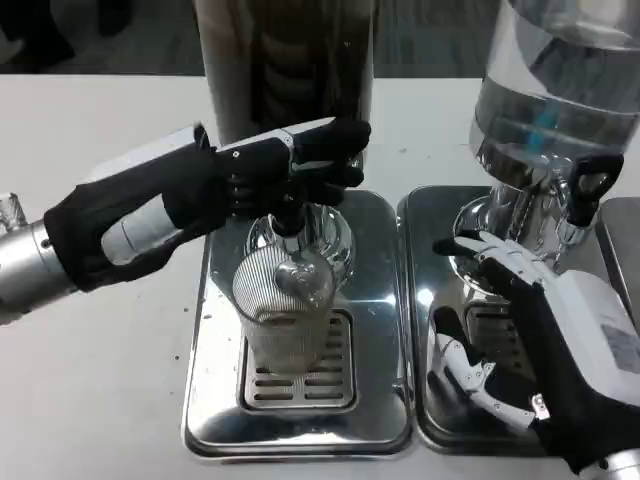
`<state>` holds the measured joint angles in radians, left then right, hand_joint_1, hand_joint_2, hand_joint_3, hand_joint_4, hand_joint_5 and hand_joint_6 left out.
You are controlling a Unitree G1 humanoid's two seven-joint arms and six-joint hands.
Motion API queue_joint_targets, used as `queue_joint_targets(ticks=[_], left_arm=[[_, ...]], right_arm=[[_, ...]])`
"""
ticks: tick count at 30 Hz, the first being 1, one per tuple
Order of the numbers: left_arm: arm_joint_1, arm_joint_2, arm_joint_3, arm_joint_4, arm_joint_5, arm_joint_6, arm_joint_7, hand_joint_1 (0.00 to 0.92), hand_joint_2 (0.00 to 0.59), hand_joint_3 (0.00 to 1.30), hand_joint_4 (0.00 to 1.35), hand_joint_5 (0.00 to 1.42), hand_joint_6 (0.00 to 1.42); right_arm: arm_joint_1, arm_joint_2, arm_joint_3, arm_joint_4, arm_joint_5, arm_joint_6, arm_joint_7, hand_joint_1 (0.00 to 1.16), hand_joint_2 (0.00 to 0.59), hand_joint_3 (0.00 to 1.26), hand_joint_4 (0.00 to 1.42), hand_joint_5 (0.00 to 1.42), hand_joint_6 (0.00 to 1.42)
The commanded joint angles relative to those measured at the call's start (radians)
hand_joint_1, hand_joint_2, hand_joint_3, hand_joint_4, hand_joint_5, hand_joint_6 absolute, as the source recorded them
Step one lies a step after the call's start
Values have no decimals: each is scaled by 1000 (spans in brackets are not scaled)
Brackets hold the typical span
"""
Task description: Grasp the cup under the faucet to collect the drink, then remove the cup.
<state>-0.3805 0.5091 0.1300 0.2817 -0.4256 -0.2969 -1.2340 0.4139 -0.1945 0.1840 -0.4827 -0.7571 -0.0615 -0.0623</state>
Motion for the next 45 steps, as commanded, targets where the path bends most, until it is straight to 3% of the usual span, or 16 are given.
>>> queue_joint_targets(ticks=[1, 19, 32, 39, 45], left_arm=[[21, 8, -27, -28, 20, -64, -21, 0, 19, 66, 0, 91, 129], [52, 36, -65, -44, 55, -216, 11, 0, 18, 50, 0, 102, 144], [74, 49, -99, -87, 87, -257, 77, 0, 18, 47, 0, 102, 146], [77, 55, -106, -79, 88, -268, 86, 0, 18, 47, 0, 108, 147], [78, 56, -106, -74, 85, -274, 89, 0, 17, 46, 0, 112, 147]], right_arm=[[-2, 2, -2, -12, 11, 3, -1, 718, 459, 285, 164, 134, 212], [-20, -2, -6, -4, 29, 11, 11, 700, 458, 285, 164, 134, 197], [-46, -7, -12, 9, 55, 13, 22, 691, 465, 285, 164, 134, 197], [-58, 3, -26, 30, 158, 14, 53, 687, 467, 285, 164, 134, 197], [-70, -13, -24, 42, 225, -10, 73, 765, 418, 285, 174, 169, 221]])
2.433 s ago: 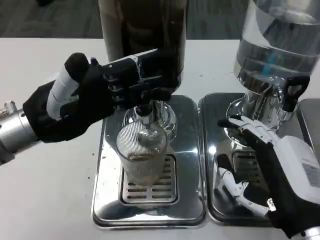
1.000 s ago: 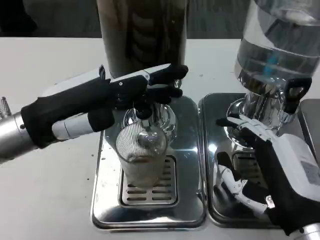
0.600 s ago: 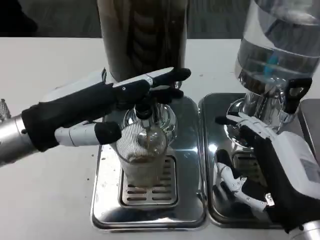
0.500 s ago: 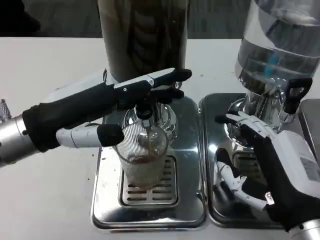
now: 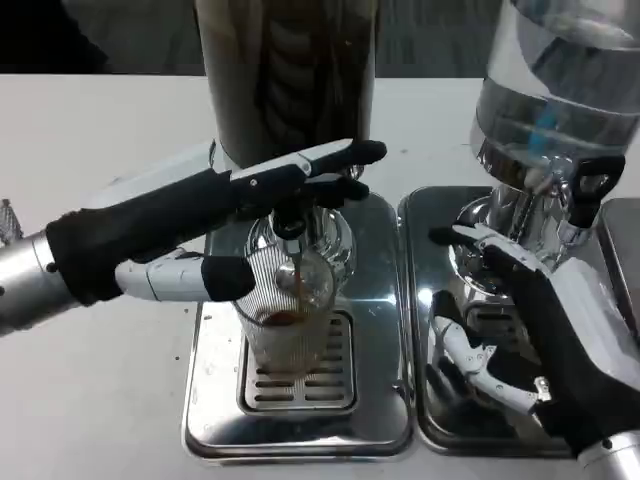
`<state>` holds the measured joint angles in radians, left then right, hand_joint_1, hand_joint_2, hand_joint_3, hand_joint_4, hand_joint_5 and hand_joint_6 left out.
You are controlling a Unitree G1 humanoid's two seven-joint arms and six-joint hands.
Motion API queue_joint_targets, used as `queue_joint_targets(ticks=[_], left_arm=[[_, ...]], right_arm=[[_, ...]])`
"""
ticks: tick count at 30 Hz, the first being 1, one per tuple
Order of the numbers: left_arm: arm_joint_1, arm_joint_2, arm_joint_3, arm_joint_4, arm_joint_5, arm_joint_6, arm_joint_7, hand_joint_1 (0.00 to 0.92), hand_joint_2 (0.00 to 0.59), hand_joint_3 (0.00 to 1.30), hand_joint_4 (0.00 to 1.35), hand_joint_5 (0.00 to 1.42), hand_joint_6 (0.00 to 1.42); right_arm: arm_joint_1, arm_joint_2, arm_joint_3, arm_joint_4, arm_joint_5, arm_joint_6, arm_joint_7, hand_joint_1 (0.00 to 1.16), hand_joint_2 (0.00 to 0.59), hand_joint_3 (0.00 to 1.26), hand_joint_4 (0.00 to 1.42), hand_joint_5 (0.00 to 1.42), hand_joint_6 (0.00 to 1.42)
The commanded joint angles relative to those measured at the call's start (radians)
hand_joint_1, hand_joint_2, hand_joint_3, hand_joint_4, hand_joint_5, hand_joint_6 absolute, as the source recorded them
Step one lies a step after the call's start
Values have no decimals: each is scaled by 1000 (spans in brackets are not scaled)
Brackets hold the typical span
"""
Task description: Grasp the cup under the faucet to collect the drink, then remove the cup.
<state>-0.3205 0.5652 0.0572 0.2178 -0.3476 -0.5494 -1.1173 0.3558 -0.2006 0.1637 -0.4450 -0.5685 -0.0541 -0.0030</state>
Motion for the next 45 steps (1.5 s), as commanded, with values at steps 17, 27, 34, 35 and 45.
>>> queue_joint_targets(ticks=[17, 27, 34, 35, 45], left_arm=[[29, 2, -34, -18, 1, -17, -20, 0, 18, 43, 0, 131, 163], [29, 0, -36, -18, -1, -18, -14, 0, 19, 27, 0, 136, 178], [30, -1, -38, -24, -2, -14, -12, 0, 19, 1, 0, 130, 181], [30, -1, -38, -24, -4, -14, -13, 0, 19, 0, 0, 128, 181], [40, 1, -38, -42, -11, -8, -11, 0, 18, 0, 0, 113, 183]], right_arm=[[-66, -51, 5, 82, 225, -101, 105, 882, 387, 214, 177, 210, 251], [-109, -66, 23, 137, 278, -119, 172, 817, 375, 81, 30, 68, 157], [-136, -67, 37, 172, 298, -125, 207, 806, 362, 0, 0, 0, 115], [-140, -67, 37, 176, 299, -126, 209, 811, 356, 0, 0, 0, 102], [-151, -60, 41, 187, 295, -121, 207, 851, 357, 0, 0, 0, 80]])
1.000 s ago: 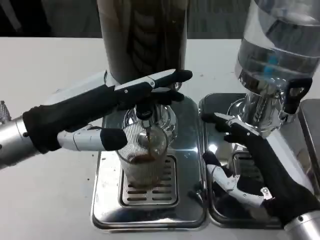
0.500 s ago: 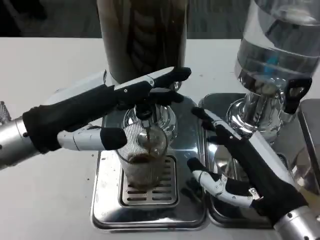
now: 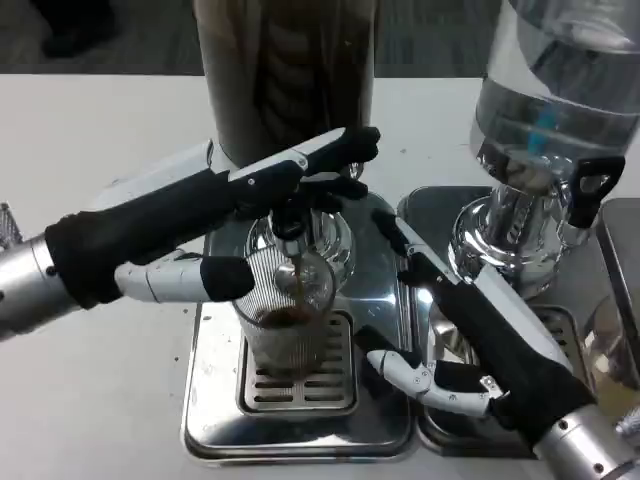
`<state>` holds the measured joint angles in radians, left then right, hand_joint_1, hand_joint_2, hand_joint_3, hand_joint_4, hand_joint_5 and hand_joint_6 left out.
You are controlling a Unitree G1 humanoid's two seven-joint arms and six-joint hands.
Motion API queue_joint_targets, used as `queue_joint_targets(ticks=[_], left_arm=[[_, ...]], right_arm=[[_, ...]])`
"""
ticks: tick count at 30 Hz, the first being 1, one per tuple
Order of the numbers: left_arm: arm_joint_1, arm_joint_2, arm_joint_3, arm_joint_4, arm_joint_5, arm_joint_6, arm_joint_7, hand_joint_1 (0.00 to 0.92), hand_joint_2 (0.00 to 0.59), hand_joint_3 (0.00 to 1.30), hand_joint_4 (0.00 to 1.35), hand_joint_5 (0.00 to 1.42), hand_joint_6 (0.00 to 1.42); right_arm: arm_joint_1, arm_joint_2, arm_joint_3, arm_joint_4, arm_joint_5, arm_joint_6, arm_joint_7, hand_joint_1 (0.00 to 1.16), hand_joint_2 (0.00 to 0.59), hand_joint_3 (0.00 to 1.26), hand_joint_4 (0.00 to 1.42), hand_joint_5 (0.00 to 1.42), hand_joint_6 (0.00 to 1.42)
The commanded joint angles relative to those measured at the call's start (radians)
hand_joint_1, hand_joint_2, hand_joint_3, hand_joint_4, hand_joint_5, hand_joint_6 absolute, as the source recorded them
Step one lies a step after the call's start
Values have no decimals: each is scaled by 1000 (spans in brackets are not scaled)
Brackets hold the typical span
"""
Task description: Grasp the cup under the faucet to collect the drink, then remove the cup.
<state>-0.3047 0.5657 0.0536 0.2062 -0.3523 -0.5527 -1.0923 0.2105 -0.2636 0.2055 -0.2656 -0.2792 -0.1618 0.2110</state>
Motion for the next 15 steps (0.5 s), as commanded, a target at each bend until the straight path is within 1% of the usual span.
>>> queue_joint_targets(ticks=[1, 2, 7, 10, 14, 15], left_arm=[[25, 1, -35, -33, -6, -5, -36, 0, 18, 0, 0, 113, 183], [26, 1, -35, -35, -7, -4, -35, 0, 25, 0, 0, 112, 184], [32, 2, -34, -44, -7, -2, -31, 0, 27, 0, 0, 112, 184], [34, 2, -36, -46, -7, -3, -29, 0, 27, 0, 0, 107, 185], [34, 0, -38, -46, -8, -5, -29, 0, 28, 0, 0, 102, 167], [33, 0, -39, -46, -7, -5, -28, 0, 28, 0, 0, 102, 168]], right_arm=[[-7, 3, -1, 9, 7, -12, -6, 854, 358, 0, 0, 0, 80], [-9, 3, -1, 11, 7, -13, -5, 872, 351, 0, 0, 0, 80], [-16, 8, 3, 18, 7, -17, -4, 882, 350, 0, 0, 0, 80], [-25, 11, 5, 36, 6, -19, -4, 910, 359, 0, 0, 0, 80], [-31, 22, 12, 53, 4, -28, -11, 907, 360, 0, 0, 0, 80], [-32, 23, 13, 54, 2, -30, -12, 886, 369, 0, 0, 0, 80]])
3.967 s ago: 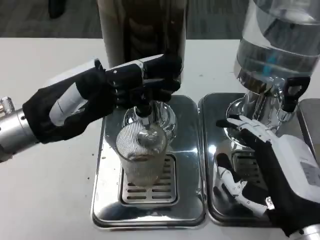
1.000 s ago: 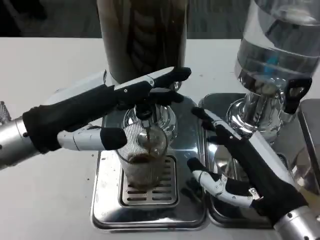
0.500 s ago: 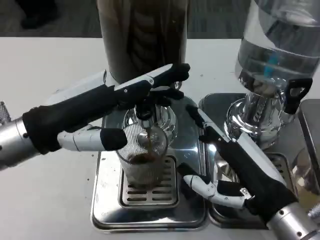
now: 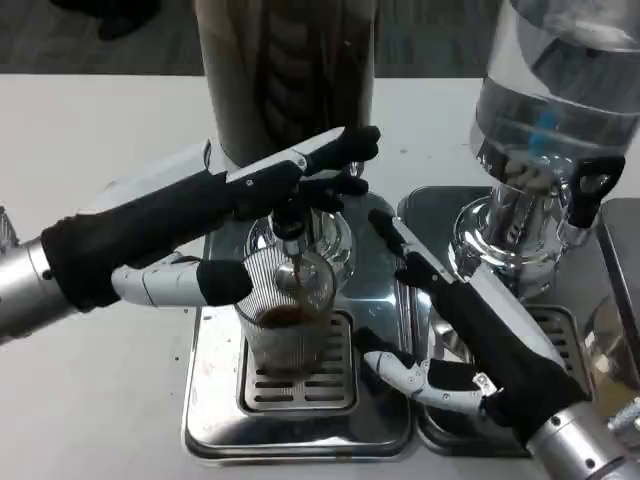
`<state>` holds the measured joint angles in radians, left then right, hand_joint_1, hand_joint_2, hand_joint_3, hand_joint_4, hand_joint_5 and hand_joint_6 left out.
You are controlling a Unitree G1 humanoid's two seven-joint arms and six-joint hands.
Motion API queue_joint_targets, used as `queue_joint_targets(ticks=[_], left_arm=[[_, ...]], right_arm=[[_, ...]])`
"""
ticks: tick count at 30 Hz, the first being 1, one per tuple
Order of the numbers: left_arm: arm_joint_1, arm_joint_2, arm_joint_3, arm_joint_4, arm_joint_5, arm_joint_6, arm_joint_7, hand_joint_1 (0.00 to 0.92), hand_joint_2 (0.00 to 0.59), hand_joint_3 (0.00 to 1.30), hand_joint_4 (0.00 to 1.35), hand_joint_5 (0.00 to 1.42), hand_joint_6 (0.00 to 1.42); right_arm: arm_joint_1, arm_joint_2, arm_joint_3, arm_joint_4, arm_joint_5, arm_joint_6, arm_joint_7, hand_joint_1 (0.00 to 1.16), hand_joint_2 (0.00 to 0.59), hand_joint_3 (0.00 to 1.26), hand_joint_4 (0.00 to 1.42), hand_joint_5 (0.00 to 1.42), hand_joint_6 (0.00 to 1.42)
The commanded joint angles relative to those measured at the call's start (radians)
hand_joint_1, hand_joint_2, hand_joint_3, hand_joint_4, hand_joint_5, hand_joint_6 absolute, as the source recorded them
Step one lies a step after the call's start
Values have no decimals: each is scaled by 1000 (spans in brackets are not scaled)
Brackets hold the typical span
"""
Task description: Grasp the cup under the faucet to collect the drink, then remove the cup.
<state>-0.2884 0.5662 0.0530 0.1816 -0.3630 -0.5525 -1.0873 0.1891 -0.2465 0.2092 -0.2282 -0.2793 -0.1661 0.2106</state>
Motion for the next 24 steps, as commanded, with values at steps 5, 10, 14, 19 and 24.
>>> queue_joint_targets(ticks=[5, 10, 14, 19, 24], left_arm=[[15, 1, -38, -19, 4, -5, -33, 0, 28, 0, 0, 102, 174], [16, 0, -38, -18, 5, -6, -32, 0, 29, 0, 0, 78, 178], [17, 1, -37, -18, 6, -6, -28, 0, 29, 0, 0, 74, 179], [18, 3, -36, -23, 3, -7, -29, 0, 28, 0, 0, 64, 169], [20, 5, -37, -28, 3, -6, -28, 0, 32, 0, 0, 62, 164]], right_arm=[[-21, 15, 14, 38, 5, -35, -14, 844, 377, 0, 0, 0, 80], [-33, 23, 16, 63, 5, -49, -20, 879, 407, 0, 0, 0, 80], [-45, 34, 18, 86, 4, -56, -30, 889, 408, 0, 0, 0, 80], [-54, 39, 19, 99, 0, -60, -33, 908, 426, 0, 0, 0, 80], [-59, 43, 19, 105, 1, -61, -36, 912, 432, 0, 0, 0, 80]])
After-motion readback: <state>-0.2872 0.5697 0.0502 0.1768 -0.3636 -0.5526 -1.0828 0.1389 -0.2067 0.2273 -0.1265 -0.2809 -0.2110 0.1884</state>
